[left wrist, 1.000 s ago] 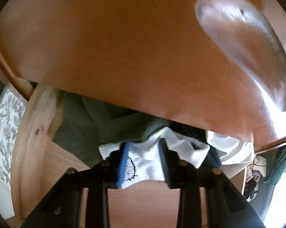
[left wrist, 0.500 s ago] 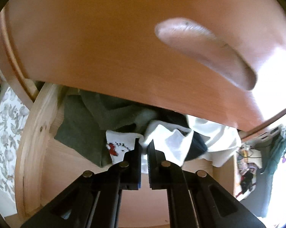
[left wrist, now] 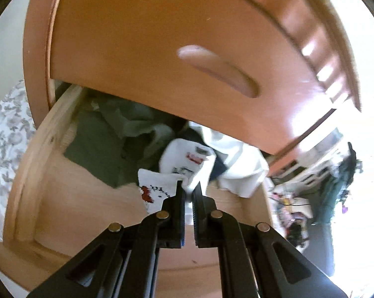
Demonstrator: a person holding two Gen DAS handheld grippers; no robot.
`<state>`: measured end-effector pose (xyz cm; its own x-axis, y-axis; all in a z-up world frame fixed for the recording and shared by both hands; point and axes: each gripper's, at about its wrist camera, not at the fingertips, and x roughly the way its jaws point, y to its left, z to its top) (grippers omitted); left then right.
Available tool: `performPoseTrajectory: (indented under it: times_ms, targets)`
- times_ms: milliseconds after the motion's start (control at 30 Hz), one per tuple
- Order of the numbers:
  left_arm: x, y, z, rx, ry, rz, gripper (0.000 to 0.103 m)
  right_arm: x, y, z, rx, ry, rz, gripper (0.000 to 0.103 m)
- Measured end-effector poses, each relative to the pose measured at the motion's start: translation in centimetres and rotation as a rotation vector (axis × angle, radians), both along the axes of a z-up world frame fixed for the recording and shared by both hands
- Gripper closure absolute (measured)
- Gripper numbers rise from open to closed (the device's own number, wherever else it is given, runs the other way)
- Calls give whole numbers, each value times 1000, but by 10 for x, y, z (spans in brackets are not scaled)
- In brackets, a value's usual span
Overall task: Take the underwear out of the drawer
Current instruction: 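Close the left gripper on the white Hello Kitty sock, then lift the white sock up out of the drawer with the left gripper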
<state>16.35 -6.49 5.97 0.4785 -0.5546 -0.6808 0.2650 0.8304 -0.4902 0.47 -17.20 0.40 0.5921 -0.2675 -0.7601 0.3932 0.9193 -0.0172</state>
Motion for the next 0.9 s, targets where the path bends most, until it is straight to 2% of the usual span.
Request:
performPoseTrajectory:
  times_ms: [200, 367, 633, 900]
  targets:
    - [-17, 26, 17, -126, -19, 11, 99, 1, 5, 0, -35, 9, 1, 0]
    - [-34, 35, 29, -182, -41, 2, 99, 0, 7, 1, -54, 9, 1, 0]
    - [-63, 54, 45, -316, -101, 10, 99, -3, 9, 6, -76, -10, -4, 0]
    - [-93, 68, 73, -366, -188, -6, 99, -6, 15, 11, -117, -29, -2, 0]
